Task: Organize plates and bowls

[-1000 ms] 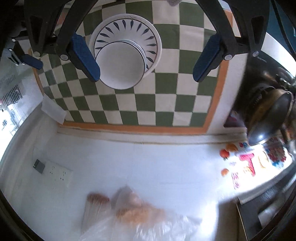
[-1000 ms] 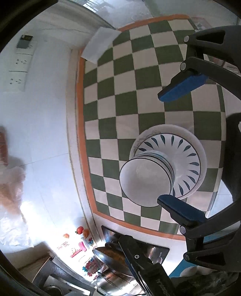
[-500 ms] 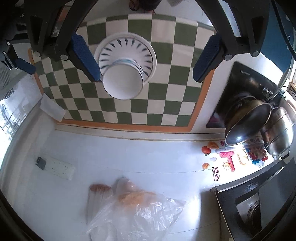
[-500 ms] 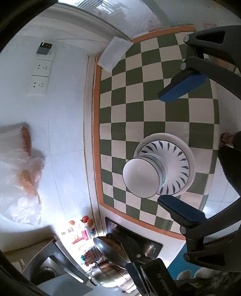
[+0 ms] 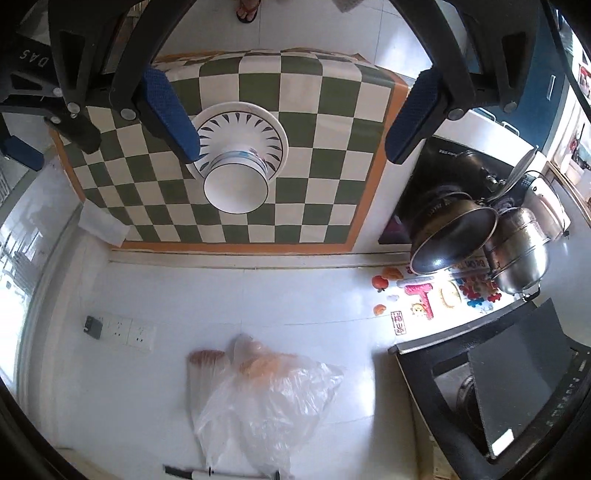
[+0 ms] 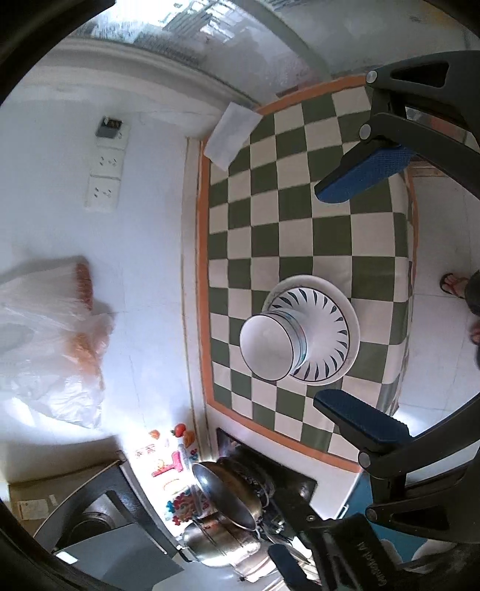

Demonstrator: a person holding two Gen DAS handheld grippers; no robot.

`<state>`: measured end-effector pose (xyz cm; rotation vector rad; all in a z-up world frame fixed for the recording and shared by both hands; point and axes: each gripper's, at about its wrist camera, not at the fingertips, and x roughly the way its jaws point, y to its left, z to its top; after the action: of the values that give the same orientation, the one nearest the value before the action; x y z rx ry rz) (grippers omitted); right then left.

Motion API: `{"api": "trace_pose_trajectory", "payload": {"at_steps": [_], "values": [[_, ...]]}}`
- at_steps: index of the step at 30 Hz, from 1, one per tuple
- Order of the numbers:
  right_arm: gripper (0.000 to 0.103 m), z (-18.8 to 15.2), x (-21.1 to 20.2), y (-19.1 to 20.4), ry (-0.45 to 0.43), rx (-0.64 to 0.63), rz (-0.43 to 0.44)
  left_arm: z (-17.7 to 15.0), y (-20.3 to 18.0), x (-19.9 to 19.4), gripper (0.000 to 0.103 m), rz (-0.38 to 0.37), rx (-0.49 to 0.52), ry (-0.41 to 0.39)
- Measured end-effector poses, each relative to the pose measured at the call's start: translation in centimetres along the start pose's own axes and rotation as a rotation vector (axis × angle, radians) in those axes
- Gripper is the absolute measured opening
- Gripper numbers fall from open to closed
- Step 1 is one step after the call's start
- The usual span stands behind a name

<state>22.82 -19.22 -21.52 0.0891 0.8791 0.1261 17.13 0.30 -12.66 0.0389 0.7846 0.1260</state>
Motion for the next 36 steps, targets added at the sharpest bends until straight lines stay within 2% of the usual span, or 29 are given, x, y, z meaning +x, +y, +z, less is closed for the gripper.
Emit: {"api": "trace_pose_trajectory", "payload": {"at_steps": [11,16,27,36], "values": [[0.103,-3.4,-10.3,2.7,-0.105,0.051,-0.047,-2.1,3.6,-7.6,0.103,-0.055,0.041,-0.065],[0.103,-5.4,-14.7,4.7,-0.146,0.053,-0.050,-3.6,5.1,-10.4,0.103,-0.067,0.043,-0.064],[0.103,-9.2,-22.7,7.9,-0.203,0.035,-0.041,-6.8,7.3,-16.8,0.103,-0.062,0.031,-0.104],[0.103,-11.5,-27.3,8.9,-0.238,0.008,-0.047,-8.3,7.7,-19.5,0.103,-0.081,0.007,-0.127]]}}
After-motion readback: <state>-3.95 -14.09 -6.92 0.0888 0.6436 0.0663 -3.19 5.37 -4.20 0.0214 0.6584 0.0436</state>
